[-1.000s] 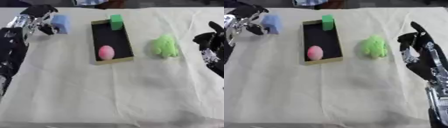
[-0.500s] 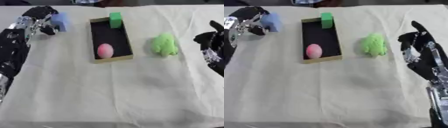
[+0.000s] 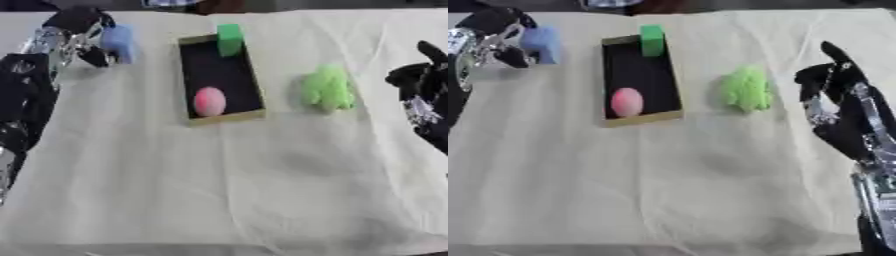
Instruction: Pick up objects on the table and place them in the box.
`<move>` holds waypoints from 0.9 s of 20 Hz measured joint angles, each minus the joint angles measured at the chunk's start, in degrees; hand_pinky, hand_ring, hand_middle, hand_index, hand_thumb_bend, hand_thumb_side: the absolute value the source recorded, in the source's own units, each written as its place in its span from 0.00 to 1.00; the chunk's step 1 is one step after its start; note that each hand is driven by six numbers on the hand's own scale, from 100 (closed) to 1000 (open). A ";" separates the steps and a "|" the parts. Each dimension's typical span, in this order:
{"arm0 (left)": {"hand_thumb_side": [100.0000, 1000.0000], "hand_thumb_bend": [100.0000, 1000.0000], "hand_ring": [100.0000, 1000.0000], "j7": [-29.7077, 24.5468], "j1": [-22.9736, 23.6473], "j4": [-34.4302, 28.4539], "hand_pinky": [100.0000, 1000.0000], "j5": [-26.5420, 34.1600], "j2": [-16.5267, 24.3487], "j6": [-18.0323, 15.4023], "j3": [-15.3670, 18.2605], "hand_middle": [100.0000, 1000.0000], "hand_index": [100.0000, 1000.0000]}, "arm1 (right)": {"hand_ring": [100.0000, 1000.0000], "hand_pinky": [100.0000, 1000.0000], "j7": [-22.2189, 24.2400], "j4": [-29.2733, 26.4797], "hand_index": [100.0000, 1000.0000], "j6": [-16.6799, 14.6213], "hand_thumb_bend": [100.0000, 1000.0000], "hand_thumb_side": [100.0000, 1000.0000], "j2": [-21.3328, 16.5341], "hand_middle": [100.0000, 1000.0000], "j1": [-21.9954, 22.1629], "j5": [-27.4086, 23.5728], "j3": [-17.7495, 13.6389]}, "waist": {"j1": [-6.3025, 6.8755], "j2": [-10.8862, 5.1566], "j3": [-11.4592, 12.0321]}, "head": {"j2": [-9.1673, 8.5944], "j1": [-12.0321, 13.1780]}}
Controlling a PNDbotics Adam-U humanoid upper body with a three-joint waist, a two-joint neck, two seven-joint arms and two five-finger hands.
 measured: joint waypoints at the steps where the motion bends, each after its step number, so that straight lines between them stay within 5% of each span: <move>1: 0.14 0.16 0.59 -0.48 0.00 -1.35 0.70 0.57 0.20 -0.78 -0.60 0.59 0.73 | 0.70 0.78 -0.01 0.00 1.00 0.01 0.00 0.42 0.00 0.63 0.02 0.01 -0.01 | 0.02 -0.03 0.07 | 0.00 -0.10; 11: 0.16 0.19 0.61 -8.02 0.89 -14.67 0.71 8.78 0.70 -9.28 -8.01 0.63 0.75 | 0.70 0.78 -0.03 -0.05 1.00 0.12 0.00 0.42 0.13 0.63 0.45 0.12 -0.02 | 0.03 -0.07 -0.11 | 0.00 -1.16; 18: 0.15 0.17 0.61 -10.37 0.94 -16.23 0.71 10.03 -2.81 -10.60 -11.08 0.63 0.75 | 0.70 0.78 0.00 -0.05 1.00 0.12 0.00 0.42 0.48 0.63 0.45 0.24 -0.02 | 0.03 -0.07 -0.33 | 0.00 -1.52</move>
